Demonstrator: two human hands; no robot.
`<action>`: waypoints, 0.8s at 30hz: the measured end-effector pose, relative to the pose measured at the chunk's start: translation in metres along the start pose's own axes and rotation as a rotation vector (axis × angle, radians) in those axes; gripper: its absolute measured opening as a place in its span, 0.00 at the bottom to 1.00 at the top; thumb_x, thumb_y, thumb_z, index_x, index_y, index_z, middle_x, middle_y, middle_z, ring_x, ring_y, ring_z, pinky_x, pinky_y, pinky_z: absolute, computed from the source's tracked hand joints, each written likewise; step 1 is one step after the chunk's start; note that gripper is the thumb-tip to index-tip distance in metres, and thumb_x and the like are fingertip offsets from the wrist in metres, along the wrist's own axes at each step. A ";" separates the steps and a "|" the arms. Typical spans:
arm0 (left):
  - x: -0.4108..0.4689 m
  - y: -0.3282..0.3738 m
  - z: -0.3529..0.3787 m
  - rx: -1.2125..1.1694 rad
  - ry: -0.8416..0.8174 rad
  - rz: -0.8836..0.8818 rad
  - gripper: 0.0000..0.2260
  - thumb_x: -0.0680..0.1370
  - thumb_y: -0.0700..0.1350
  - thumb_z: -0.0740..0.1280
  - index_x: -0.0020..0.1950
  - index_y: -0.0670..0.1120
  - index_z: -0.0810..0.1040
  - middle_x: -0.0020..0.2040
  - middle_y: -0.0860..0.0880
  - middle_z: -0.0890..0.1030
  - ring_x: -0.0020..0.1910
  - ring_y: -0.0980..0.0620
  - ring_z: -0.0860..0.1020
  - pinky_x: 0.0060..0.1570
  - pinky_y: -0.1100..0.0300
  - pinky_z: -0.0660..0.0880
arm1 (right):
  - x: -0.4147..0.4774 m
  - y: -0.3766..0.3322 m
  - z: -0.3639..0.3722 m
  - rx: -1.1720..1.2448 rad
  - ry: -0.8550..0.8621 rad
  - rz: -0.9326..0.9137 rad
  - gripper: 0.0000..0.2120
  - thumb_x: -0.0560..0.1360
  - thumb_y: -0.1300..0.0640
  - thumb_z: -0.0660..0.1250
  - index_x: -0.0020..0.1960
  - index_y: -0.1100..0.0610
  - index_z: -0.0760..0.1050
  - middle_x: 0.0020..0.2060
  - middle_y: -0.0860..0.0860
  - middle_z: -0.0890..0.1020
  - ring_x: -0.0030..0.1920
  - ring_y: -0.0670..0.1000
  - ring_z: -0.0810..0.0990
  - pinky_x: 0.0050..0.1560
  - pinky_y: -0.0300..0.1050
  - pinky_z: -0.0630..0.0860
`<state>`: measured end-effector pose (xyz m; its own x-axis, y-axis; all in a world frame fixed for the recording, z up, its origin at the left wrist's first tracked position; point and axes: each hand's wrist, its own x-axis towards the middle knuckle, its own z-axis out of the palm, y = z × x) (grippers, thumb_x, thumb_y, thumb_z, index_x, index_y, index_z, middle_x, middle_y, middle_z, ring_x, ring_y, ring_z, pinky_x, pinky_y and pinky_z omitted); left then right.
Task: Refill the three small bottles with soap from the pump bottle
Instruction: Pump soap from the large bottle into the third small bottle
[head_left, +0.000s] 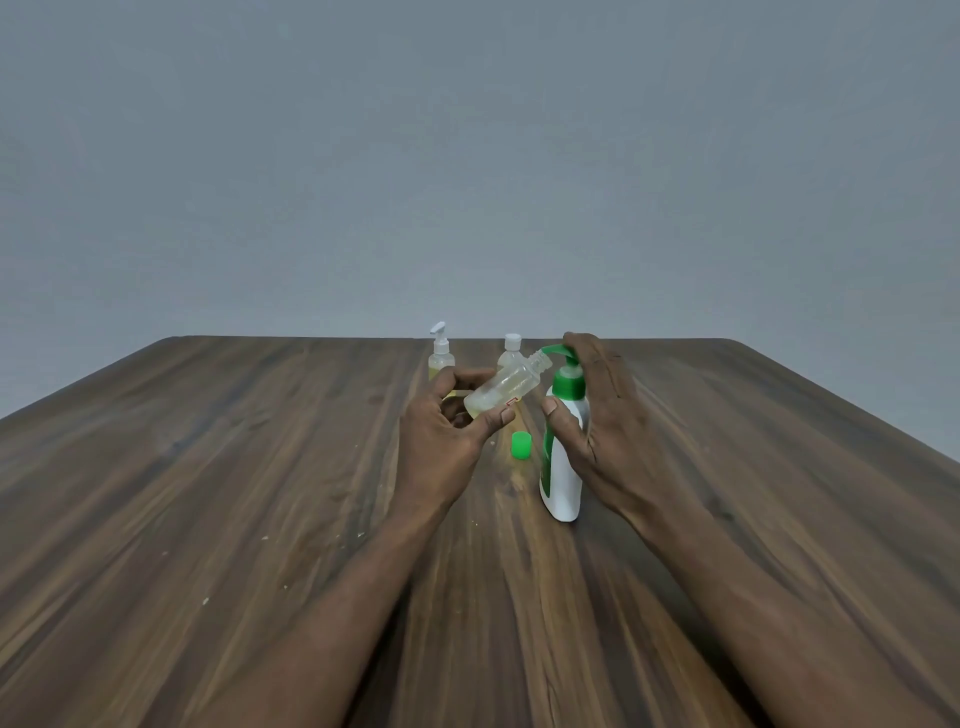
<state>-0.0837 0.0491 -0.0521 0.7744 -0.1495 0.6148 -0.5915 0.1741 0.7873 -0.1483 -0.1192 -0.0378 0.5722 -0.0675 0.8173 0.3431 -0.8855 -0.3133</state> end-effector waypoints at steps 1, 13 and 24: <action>0.000 0.001 0.000 0.004 0.005 0.002 0.17 0.71 0.39 0.80 0.53 0.56 0.81 0.51 0.55 0.86 0.49 0.58 0.85 0.46 0.67 0.79 | 0.001 -0.001 0.000 0.008 -0.007 0.008 0.28 0.78 0.52 0.64 0.74 0.64 0.65 0.70 0.58 0.72 0.72 0.56 0.69 0.73 0.47 0.64; 0.000 0.001 0.003 0.001 0.014 -0.010 0.18 0.71 0.36 0.79 0.54 0.54 0.81 0.51 0.55 0.85 0.50 0.57 0.85 0.49 0.64 0.81 | 0.000 0.000 -0.002 -0.010 -0.023 0.020 0.24 0.80 0.56 0.65 0.73 0.64 0.68 0.67 0.58 0.74 0.67 0.56 0.73 0.68 0.50 0.68; -0.002 0.000 0.005 0.053 -0.001 -0.037 0.19 0.73 0.37 0.78 0.62 0.44 0.83 0.55 0.45 0.85 0.52 0.48 0.85 0.54 0.41 0.81 | 0.001 0.000 0.004 0.075 0.032 -0.036 0.37 0.71 0.57 0.75 0.74 0.63 0.62 0.68 0.57 0.69 0.66 0.34 0.62 0.65 0.25 0.58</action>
<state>-0.0864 0.0449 -0.0525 0.7954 -0.1561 0.5856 -0.5739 0.1162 0.8106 -0.1448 -0.1172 -0.0394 0.5349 -0.0522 0.8433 0.4184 -0.8508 -0.3181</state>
